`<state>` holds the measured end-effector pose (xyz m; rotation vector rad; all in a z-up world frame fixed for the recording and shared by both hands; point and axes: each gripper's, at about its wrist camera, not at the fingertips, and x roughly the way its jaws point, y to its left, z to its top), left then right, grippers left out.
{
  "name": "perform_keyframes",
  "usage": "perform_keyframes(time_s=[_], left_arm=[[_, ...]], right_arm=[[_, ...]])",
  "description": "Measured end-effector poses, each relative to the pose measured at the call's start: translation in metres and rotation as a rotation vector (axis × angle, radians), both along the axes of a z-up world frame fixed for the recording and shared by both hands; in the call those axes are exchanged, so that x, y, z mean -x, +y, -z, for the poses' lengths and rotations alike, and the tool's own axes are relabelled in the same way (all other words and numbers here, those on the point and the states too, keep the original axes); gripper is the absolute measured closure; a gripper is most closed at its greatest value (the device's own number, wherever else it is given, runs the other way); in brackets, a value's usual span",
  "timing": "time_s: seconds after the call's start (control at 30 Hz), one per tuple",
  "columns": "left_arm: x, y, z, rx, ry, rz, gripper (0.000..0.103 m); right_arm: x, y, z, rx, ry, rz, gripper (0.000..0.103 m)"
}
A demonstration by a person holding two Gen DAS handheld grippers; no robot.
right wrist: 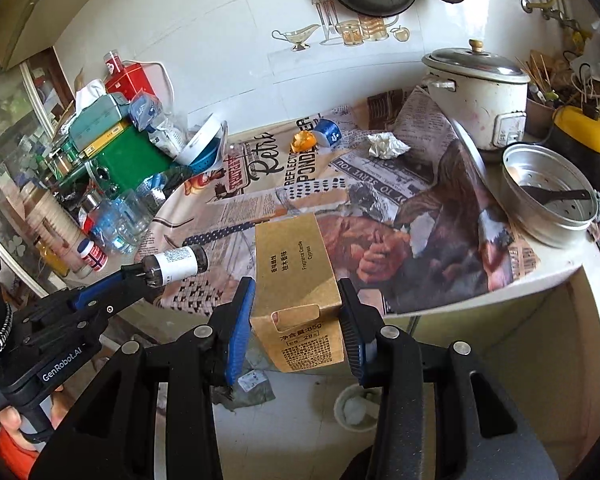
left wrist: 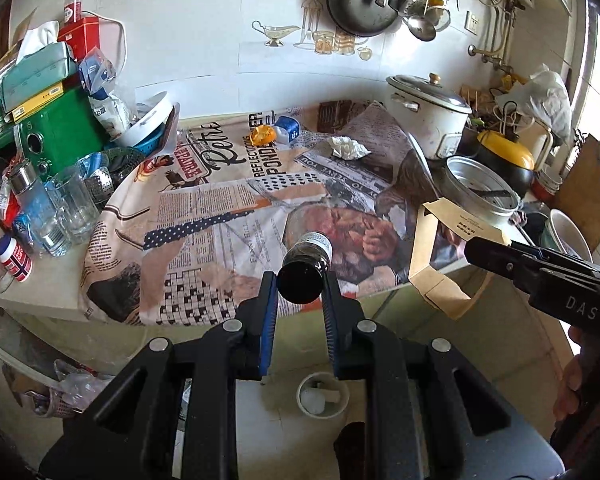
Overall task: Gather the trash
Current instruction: 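Carry the bottle and paper box down toward the white floor bin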
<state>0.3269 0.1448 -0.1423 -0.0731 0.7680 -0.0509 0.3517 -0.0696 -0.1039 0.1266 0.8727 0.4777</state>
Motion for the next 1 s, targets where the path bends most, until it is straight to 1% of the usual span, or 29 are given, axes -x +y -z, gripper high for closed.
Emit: perform_keyframes(time_s=[0.13,0.27,0.4,0.5,0.6,0.73,0.8,1.0], left_arm=[[0.019,-0.001,0.012,0.015,0.055,0.021,0.082],[0.029,-0.006,0.030,0.033,0.105,0.027,0.082],[0.030,-0.012,0.063,0.062,0.172,0.017,0.082],[0.028,-0.020,0.095,0.080,0.221,0.009,0.082],[0.026,-0.029,0.135,0.097,0.266,-0.003,0.082],[0.020,-0.039,0.201,0.119,0.328,-0.028,0.082],[0.014,-0.044,0.239,0.139,0.361,-0.041,0.082],[-0.005,-0.055,0.352,0.165,0.438,-0.061,0.082]], right_arm=[[0.023,-0.002,0.006,0.016,0.044,0.015,0.065],[0.039,-0.005,0.017,0.047,0.082,0.019,0.065],[0.047,-0.008,0.045,0.062,0.143,0.014,0.065],[0.047,-0.014,0.073,0.071,0.194,0.004,0.065],[0.046,-0.020,0.107,0.088,0.240,-0.008,0.065],[0.041,-0.032,0.161,0.108,0.291,-0.016,0.065],[0.039,-0.037,0.189,0.127,0.309,-0.009,0.064],[0.024,-0.049,0.293,0.137,0.389,-0.002,0.064]])
